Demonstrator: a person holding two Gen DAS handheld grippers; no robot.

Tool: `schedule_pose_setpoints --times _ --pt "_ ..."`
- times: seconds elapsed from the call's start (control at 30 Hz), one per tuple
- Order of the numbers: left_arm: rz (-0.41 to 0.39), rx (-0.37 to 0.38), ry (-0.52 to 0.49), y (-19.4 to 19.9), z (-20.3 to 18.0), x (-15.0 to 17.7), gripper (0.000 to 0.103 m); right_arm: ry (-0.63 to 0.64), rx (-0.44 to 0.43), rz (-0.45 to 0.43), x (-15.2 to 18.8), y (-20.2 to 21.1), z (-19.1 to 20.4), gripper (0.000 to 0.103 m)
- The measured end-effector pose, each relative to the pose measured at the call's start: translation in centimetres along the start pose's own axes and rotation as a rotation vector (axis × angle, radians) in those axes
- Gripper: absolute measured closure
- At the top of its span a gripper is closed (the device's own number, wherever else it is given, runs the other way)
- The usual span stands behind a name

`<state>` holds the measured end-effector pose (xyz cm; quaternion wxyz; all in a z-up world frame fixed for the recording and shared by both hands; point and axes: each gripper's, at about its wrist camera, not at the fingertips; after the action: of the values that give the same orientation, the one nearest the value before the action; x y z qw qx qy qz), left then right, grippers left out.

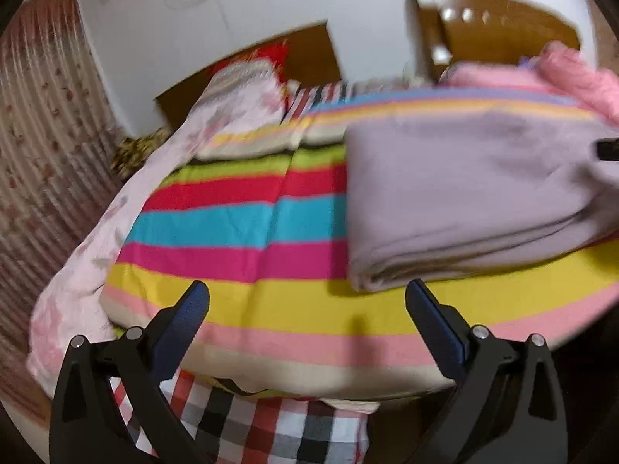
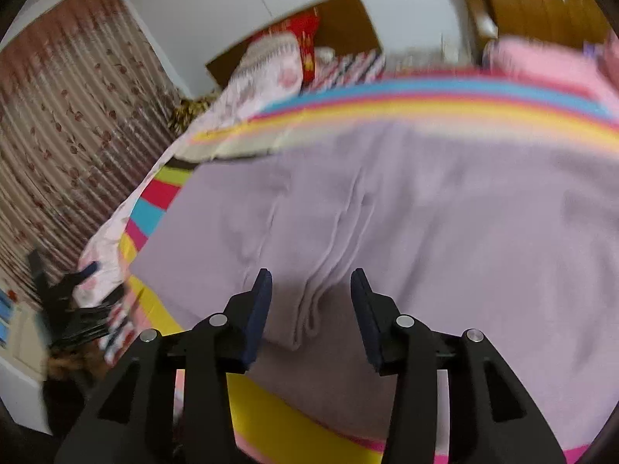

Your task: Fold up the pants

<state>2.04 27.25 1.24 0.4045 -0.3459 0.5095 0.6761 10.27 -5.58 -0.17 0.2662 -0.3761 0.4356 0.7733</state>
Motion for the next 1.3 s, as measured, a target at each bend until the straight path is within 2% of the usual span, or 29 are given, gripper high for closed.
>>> schedule_pose_setpoints --times 0.1,0.17,0.27,0.33,0.4,0.47,0.53,0.6,0.67,0.73,0.83,0.9,0.97,1.13,1.23,1.3 --pt "-0.133 0.022 0.164 0.9 2.1 -3.9 0.002 0.059 -0.016 -0.018 -1.5 -1.5 1.4 0.06" --pt "-0.159 0.064 0.219 -0.5 1.8 -6.3 0.002 0.119 -0.035 -0.008 -2.4 -3.7 2.8 0.06" --pt "-0.097 0.185 0.192 -6.0 -2.1 -9.9 0.002 0.184 -0.018 0.043 -3.0 -6.7 4.2 0.06" --pt "-0.04 0.22 0.132 -9.6 -4.8 -10.6 0.002 0.188 -0.029 0.079 -3.1 -8.6 4.4 0.06" --pt "0.022 0.201 0.042 -13.4 -7.6 -10.4 0.002 0.221 -0.009 0.117 -2.8 -10.0 4.4 0.059" --pt "0.065 0.172 -0.003 -15.7 -8.8 -9.4 0.002 0.242 0.0 0.144 -1.9 -10.6 3.8 0.051" --pt "0.133 0.156 -0.006 -17.7 -9.0 -7.9 0.002 0.246 -0.027 0.149 -1.2 -10.8 3.2 0.047" --pt "0.155 0.164 0.018 -18.3 -8.7 -6.6 0.002 0.239 -0.048 0.143 -1.0 -10.5 2.9 0.047" --pt "0.147 0.162 0.033 -18.2 -8.4 -6.5 0.001 0.224 -0.03 0.145 -1.3 -9.9 2.8 0.047" --pt "0.154 0.155 0.046 -18.4 -8.2 -6.3 0.001 0.226 0.018 0.103 -1.5 -8.5 3.3 0.044" --pt "0.157 0.158 0.054 -18.4 -8.2 -6.3 0.001 0.274 -0.015 0.079 -1.0 -6.7 4.8 0.043" --pt "0.155 0.155 0.049 -18.4 -8.2 -6.2 0.001 0.346 -0.015 0.116 0.5 -6.7 6.0 0.038" --pt "0.15 0.148 0.042 -18.4 -8.3 -6.2 0.001 0.432 0.032 0.162 2.3 -7.5 6.5 0.036" --pt "0.137 0.129 0.015 -18.3 -8.5 -6.2 0.001 0.366 0.061 0.128 2.4 -6.4 5.7 0.034" --pt "0.135 0.119 0.006 -18.2 -8.7 -6.2 0.001 0.434 0.088 0.039 2.3 -4.4 7.2 0.034" --pt "0.135 0.112 -0.001 -18.1 -8.8 -6.2 0.001 0.479 0.057 0.062 3.2 -4.6 7.9 0.033"
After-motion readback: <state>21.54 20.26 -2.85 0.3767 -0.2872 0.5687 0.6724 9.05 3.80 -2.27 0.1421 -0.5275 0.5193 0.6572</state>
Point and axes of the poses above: each gripper's, at about its wrist camera, not at the fingertips, and y roughly against the way its jaws point, z to its left, x to its underside, and after that the axes turned 14 degrees about -z, right-handed
